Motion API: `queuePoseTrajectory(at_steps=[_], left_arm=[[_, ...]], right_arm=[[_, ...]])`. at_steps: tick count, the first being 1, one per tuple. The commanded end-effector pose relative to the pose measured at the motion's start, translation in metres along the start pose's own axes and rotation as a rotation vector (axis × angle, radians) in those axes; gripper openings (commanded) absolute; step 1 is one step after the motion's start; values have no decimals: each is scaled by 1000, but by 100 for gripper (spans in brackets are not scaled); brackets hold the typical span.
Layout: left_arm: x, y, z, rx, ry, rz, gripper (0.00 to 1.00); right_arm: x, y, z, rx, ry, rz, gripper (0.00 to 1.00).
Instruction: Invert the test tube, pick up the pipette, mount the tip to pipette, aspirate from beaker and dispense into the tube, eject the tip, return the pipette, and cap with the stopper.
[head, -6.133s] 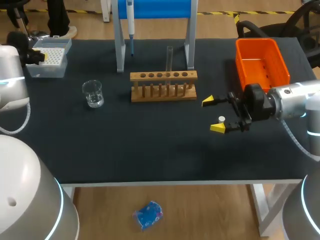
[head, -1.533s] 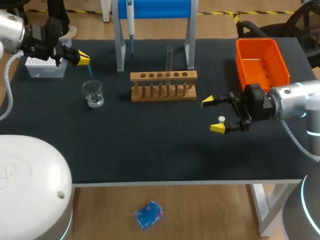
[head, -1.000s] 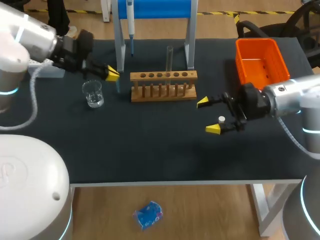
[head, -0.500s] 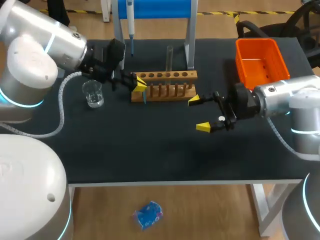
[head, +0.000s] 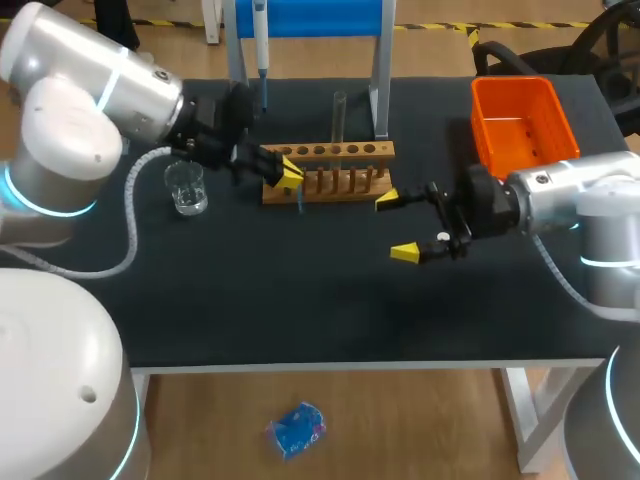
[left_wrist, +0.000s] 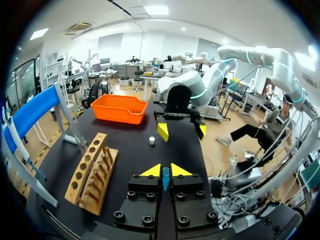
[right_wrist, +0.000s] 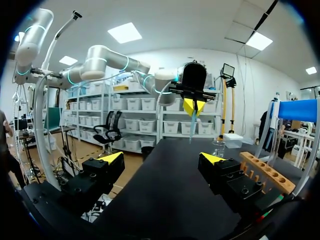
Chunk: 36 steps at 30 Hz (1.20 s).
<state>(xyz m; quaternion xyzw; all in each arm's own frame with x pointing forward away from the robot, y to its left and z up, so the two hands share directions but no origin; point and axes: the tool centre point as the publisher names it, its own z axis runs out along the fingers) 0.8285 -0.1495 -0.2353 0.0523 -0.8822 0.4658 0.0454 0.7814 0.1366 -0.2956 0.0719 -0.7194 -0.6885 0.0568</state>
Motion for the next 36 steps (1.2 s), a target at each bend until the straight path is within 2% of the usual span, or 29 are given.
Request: queuePoseTrajectory(at_steps=[1, 8, 20, 32, 36], left_arm=[[-13, -8, 24, -1, 34, -2, 0], [-11, -11, 40, 7, 72, 1, 0], [-8, -15, 49, -11, 66, 0, 0], [-4, -21, 58, -23, 83, 11, 0], [-4, -22, 62, -17, 98, 11, 0]], right_arm=[[-10, 1, 11, 17, -9, -9, 100], [-24, 4, 25, 16, -46, -8, 100], [-38, 4, 47, -10, -72, 0, 100], [-52, -3, 55, -26, -98, 18, 100], [-56, -3, 57, -29, -99, 22, 94]])
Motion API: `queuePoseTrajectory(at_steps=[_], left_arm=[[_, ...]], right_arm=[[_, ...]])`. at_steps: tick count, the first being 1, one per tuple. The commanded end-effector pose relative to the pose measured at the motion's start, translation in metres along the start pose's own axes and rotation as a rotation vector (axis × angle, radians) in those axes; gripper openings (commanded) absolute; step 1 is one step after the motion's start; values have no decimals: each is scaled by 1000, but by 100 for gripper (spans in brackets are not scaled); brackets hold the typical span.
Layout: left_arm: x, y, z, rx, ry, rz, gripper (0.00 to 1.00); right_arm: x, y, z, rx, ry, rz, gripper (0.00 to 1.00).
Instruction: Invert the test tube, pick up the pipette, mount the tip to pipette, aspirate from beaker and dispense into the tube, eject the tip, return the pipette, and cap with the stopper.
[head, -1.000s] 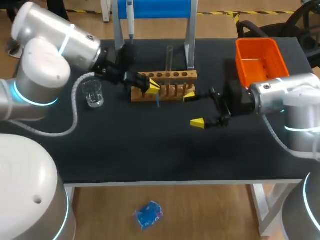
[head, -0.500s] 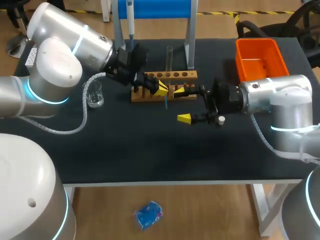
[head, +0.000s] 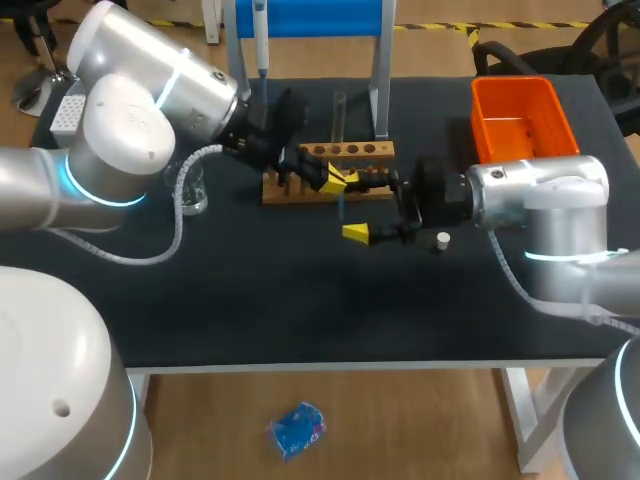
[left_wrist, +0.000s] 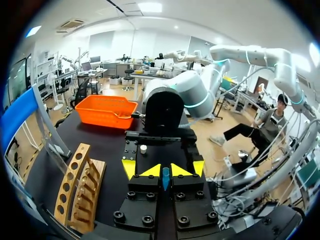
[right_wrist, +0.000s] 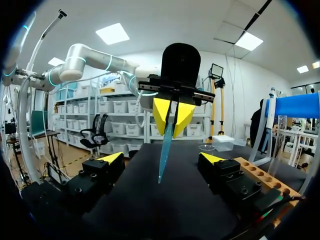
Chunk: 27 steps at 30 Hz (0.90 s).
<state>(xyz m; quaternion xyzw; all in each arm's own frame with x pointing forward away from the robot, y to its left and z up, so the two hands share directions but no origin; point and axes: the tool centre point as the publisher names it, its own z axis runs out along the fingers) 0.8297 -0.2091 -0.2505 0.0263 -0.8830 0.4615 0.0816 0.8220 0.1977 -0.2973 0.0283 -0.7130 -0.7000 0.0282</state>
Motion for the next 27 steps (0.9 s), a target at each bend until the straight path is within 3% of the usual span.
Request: queuePoseTrajectory(at_steps=[1, 2, 5, 8, 14, 19, 27], left_arm=[[-4, -1, 5, -2, 12, -1, 0], [-3, -1, 5, -2, 13, 0, 0], [-2, -1, 7, 3, 17, 1, 0], [-1, 0, 9, 1, 18, 2, 0], [3, 2, 11, -3, 19, 10, 0], [4, 3, 13, -10, 13, 17, 0], [5, 4, 14, -7, 7, 29, 0]], right_arm=[[-5, -3, 5, -3, 3, 2, 89], [-6, -3, 5, -3, 3, 3, 81], [-9, -3, 7, -1, 0, 2, 80], [-10, -2, 8, -3, 0, 1, 69], [-11, 1, 7, -9, -3, 1, 66], [-11, 2, 6, -11, -5, 0, 47], [-11, 3, 5, -16, -10, 3, 41]])
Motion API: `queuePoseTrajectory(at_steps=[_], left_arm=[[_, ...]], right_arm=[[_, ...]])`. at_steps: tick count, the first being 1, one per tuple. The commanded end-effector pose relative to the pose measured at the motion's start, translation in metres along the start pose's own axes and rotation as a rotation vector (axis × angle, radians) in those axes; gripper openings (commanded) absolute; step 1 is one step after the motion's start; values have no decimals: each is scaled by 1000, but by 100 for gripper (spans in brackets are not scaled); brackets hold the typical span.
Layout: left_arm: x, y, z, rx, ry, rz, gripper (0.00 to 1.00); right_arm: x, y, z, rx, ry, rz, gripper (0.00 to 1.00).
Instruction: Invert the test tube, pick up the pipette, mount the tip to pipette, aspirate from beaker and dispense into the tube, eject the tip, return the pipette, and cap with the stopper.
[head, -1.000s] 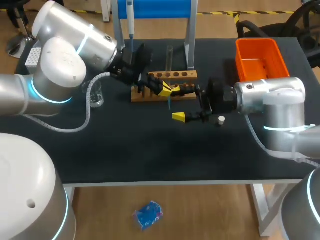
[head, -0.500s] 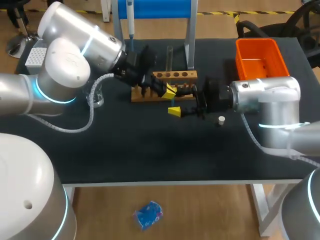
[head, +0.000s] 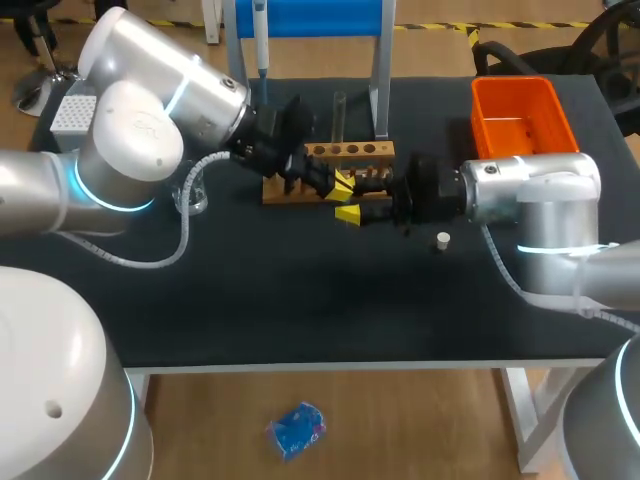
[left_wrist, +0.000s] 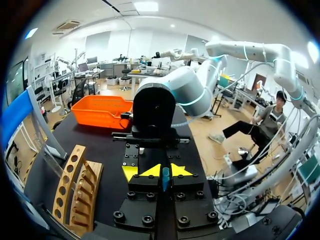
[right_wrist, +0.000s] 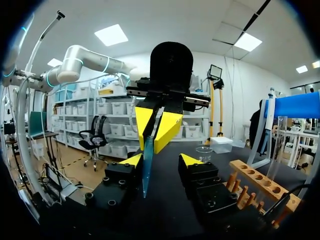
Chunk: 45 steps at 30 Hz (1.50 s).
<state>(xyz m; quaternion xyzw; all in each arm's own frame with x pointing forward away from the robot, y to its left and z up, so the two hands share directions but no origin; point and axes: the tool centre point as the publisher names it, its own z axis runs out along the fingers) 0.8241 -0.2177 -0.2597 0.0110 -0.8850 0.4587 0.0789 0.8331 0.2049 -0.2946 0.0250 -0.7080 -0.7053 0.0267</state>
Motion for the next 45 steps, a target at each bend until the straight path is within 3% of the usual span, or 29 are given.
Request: queuePoseTrajectory(at_steps=[1, 6, 9, 19, 20, 21, 28, 34, 45], left_arm=[[2, 1, 2, 3, -2, 1, 0], [3, 1, 2, 6, -3, 4, 0], [3, 2, 3, 4, -3, 1, 0], [2, 2, 6, -16, 14, -8, 0], [3, 2, 6, -13, -7, -8, 40], [2, 1, 4, -6, -11, 1, 100], [2, -11, -19, 32, -149, 68, 100], [-12, -20, -50, 35, -264, 85, 100], [-49, -4, -70, 32, -351, 20, 100]], right_arm=[[0, 0, -2, -3, -5, 2, 40], [0, 0, -3, -10, -10, 7, 21], [0, 0, -3, -14, -14, 11, 2], [1, 0, -3, -16, -14, 18, 0], [1, -1, -3, -16, -14, 18, 0], [1, -1, -3, -15, -13, 20, 0], [4, -5, -6, -1, -6, 28, 0], [15, -8, -17, 25, 9, 36, 0], [51, 0, -48, 39, 63, 39, 0]])
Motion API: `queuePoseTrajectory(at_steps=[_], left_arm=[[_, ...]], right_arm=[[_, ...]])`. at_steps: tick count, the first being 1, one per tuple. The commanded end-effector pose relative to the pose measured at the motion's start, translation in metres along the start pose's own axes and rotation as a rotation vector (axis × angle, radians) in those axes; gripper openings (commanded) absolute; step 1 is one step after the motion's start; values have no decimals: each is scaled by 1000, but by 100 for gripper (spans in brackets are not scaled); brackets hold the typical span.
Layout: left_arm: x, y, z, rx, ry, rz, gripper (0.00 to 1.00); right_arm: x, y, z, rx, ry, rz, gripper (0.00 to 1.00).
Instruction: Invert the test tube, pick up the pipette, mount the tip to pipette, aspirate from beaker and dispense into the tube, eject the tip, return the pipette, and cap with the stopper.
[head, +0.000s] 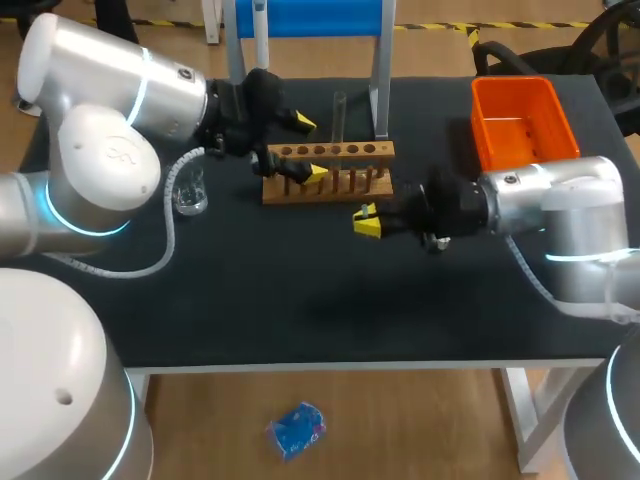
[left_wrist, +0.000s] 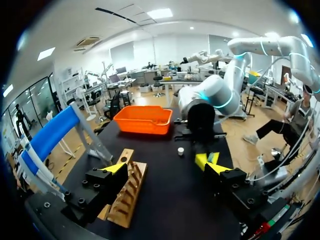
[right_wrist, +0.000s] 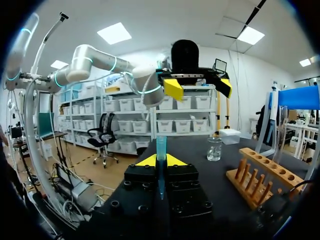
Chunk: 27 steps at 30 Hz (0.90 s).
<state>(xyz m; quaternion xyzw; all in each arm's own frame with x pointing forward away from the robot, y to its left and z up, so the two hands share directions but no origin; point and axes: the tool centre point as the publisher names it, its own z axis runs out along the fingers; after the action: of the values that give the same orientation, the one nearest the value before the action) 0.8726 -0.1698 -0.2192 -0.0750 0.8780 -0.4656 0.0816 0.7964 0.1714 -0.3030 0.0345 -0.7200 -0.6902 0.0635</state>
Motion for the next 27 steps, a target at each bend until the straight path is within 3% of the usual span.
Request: queuePoseTrajectory(at_steps=[1, 15, 27], left_arm=[[-13, 8, 1, -8, -13, -23, 100], [-54, 30, -11, 18, -80, -107, 100], [-54, 30, -11, 18, -80, -107, 100]], right_arm=[[17, 8, -19, 1, 2, -1, 0], [48, 12, -63, -33, 12, 3, 0], [51, 13, -70, -43, 12, 0, 0]])
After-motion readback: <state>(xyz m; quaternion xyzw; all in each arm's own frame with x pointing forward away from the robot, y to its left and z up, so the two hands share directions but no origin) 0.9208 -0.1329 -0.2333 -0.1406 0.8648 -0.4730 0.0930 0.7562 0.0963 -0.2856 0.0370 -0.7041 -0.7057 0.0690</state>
